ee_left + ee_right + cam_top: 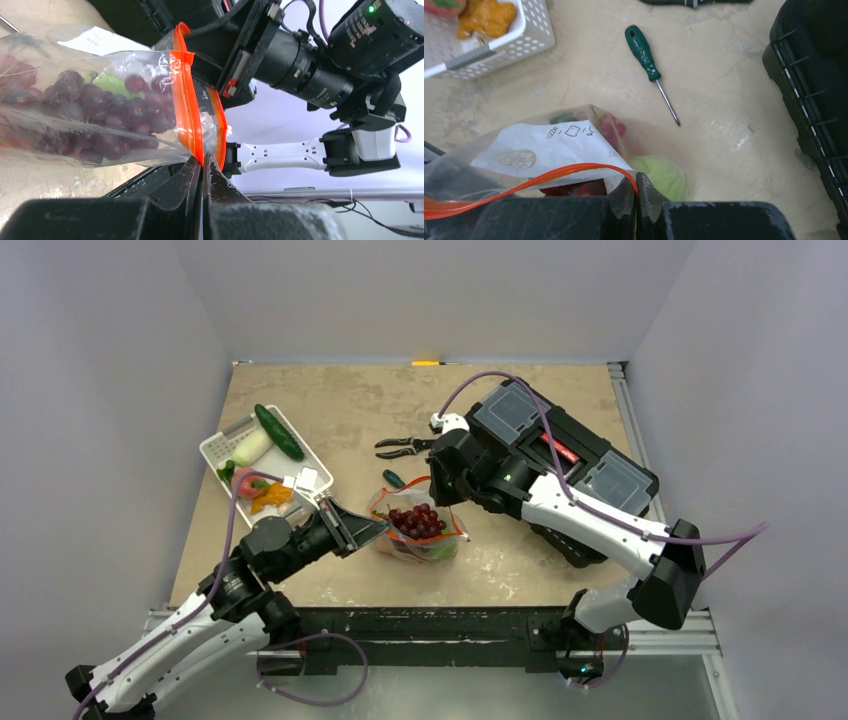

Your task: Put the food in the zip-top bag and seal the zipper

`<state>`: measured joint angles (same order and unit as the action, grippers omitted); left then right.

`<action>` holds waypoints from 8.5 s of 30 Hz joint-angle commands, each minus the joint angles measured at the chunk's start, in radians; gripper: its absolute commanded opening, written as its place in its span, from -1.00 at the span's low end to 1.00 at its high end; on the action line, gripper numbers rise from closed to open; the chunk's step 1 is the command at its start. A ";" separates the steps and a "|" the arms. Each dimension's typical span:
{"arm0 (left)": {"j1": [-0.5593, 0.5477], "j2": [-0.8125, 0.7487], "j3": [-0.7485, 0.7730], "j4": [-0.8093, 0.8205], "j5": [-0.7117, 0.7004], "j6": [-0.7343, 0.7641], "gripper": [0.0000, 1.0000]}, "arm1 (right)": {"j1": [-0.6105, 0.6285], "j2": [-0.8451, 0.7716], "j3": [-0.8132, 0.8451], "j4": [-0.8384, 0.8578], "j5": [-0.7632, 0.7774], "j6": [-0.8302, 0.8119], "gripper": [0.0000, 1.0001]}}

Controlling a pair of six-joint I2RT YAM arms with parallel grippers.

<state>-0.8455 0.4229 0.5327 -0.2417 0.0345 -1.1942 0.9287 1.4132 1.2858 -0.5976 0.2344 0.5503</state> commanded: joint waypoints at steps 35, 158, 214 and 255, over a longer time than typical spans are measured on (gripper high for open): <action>-0.004 0.252 0.502 -0.476 -0.101 0.652 -0.07 | -0.007 -0.314 -0.102 0.097 -0.079 -0.059 -1.00; 0.411 0.383 0.323 0.472 0.292 0.659 -1.00 | -0.006 -0.412 -0.173 0.238 -0.060 0.244 -1.00; -0.288 0.393 0.181 0.190 -0.218 1.121 1.00 | -0.007 -0.515 -0.264 0.325 -0.148 0.232 -1.00; -0.282 0.401 0.214 -0.202 -0.164 0.520 -0.89 | -0.007 -0.470 -0.238 0.327 -0.186 0.192 -1.00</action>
<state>-1.1343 0.8349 0.7601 -0.5114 -0.1829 -0.6941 0.9234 0.9455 0.9924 -0.3744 0.0597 0.7578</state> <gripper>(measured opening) 0.235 0.003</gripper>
